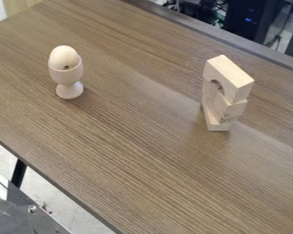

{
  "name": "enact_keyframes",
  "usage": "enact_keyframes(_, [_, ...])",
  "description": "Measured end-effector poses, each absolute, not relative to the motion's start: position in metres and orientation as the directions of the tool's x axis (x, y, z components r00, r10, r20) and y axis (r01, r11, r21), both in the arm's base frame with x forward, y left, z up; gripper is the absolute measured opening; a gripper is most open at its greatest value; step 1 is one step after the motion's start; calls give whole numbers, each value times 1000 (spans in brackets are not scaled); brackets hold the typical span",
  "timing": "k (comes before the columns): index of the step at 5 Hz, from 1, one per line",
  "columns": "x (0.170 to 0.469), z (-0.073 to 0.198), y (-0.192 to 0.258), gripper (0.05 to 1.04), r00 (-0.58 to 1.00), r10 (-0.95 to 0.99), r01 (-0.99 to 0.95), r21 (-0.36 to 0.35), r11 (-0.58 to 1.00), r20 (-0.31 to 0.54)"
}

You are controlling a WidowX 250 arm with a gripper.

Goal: Take the ball off of the cup and put it on the table

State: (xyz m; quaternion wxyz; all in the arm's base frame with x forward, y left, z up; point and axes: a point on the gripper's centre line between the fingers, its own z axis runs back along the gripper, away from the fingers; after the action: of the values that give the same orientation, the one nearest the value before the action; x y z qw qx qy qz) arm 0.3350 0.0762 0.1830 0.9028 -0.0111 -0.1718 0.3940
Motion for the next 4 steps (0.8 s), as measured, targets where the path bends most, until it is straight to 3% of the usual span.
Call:
enact_keyframes(3, [324,156,80,999,647,732,-718,-150,679,213])
enact_keyframes(4, [314,153,86,999,644,740,-734,-119,669,193])
